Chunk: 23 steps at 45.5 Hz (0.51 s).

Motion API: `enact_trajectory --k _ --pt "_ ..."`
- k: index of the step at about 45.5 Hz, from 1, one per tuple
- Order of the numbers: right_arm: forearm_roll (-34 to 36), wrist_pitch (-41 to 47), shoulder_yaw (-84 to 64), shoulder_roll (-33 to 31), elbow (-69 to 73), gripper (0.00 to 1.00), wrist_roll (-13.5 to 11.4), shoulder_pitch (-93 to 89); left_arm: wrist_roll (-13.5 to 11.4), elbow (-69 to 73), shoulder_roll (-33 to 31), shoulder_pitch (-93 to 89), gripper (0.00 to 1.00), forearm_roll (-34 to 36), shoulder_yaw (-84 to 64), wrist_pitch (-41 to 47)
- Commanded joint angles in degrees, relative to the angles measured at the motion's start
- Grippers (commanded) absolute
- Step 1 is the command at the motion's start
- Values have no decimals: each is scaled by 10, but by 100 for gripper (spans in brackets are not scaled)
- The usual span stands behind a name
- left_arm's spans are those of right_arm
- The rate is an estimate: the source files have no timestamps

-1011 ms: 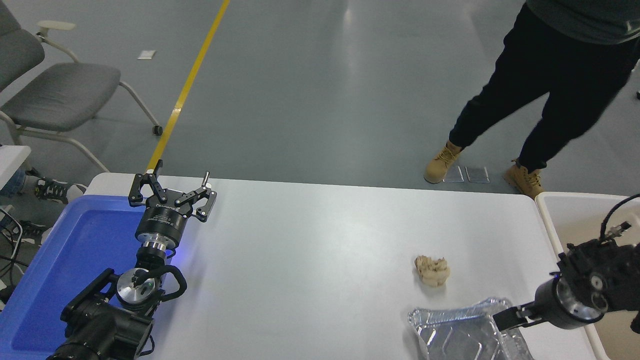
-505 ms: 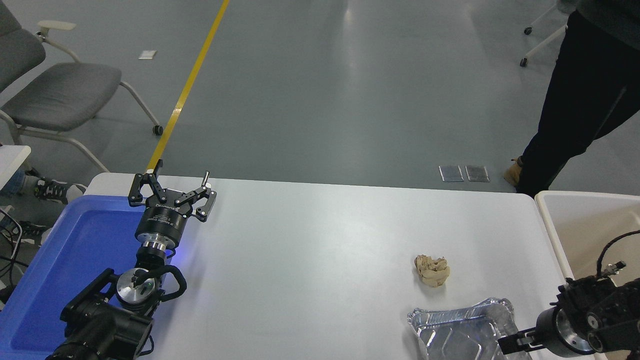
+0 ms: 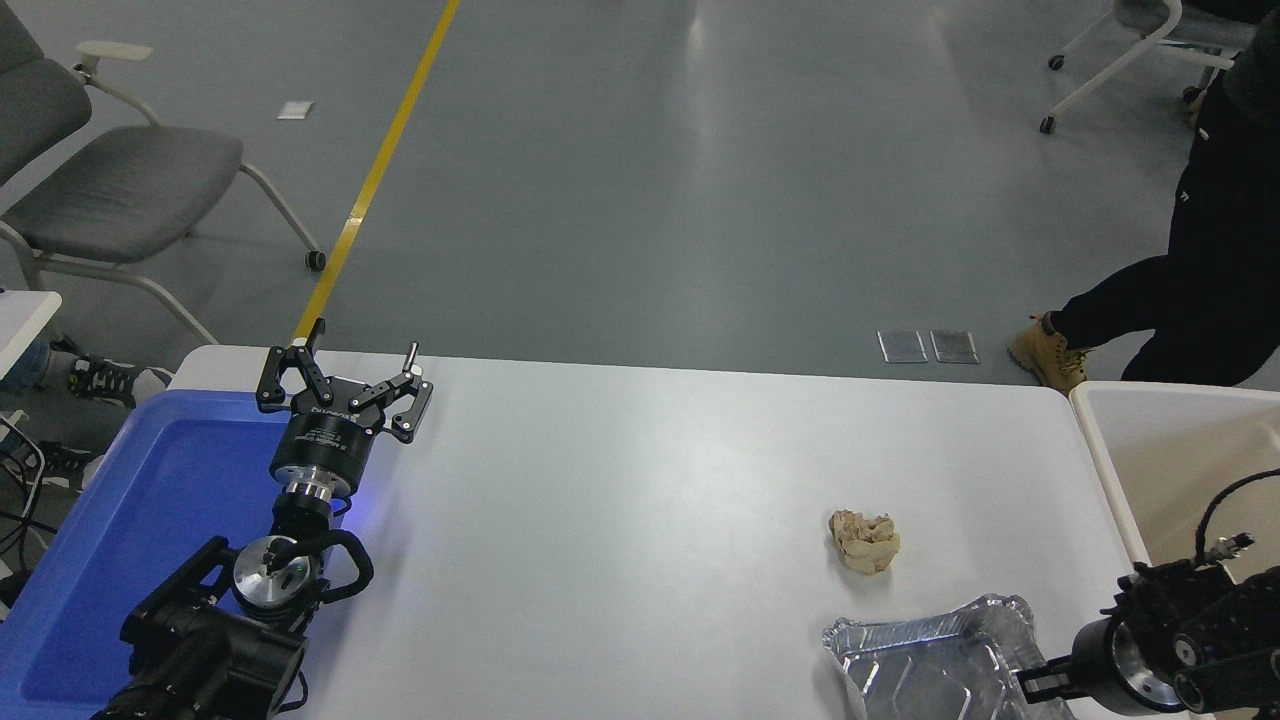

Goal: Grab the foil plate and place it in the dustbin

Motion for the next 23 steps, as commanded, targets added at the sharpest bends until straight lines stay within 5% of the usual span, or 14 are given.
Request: enact_trajectory --k 1,15,23 --pt "1 -2 1 -8 5 0 0 5 0 0 0 0 99 0 0 0" --pt "0 21 -7 -100 105 0 21 115 0 0 0 0 99 0 1 0" --pt "-18 115 -9 -184 156 0 21 226 0 0 0 0 99 0 1 0"
